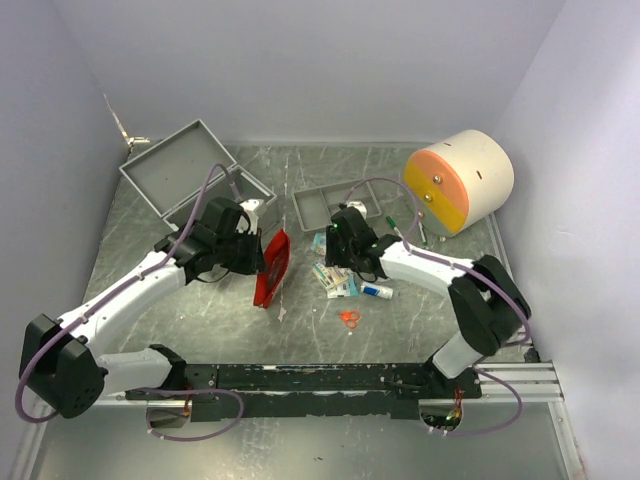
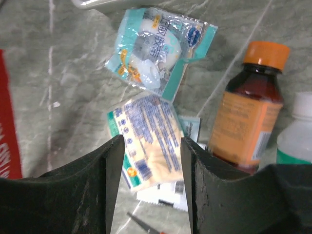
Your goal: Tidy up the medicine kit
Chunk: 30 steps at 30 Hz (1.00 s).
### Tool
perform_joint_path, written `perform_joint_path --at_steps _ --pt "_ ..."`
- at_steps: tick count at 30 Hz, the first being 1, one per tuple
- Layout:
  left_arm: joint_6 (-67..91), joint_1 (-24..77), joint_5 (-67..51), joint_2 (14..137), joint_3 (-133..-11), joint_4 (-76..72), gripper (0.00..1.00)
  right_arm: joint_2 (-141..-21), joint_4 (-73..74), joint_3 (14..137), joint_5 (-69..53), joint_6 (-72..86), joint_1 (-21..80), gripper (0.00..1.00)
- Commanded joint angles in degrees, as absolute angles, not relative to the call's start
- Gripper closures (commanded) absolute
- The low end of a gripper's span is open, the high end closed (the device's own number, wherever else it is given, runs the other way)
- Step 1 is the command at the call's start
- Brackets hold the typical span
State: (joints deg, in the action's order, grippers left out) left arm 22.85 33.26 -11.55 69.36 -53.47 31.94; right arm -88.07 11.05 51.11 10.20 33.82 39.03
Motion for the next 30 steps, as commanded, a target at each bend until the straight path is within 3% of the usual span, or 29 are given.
perform_joint_path --at_steps 1,7,18,30 --pt "21.80 33.70 -10.73 66.89 -51.73 28.29 0.93 -93.60 10.54 55.71 9.34 29.35 38.10 0.50" --pt "21.41 33.75 -10.62 66.45 -50.82 27.48 0.93 -98.86 12.81 57.08 4.51 30.89 37.99 0.49" --pt "21.60 33.75 -11.02 65.99 -50.41 27.17 0.93 -94.89 14.22 52.60 -3.08 43.46 40.26 0.51" --pt "22.90 33.71 -11.66 66.46 -50.41 26.67 0.93 -92.36 16.32 53.75 5.80 38.10 40.24 0.50"
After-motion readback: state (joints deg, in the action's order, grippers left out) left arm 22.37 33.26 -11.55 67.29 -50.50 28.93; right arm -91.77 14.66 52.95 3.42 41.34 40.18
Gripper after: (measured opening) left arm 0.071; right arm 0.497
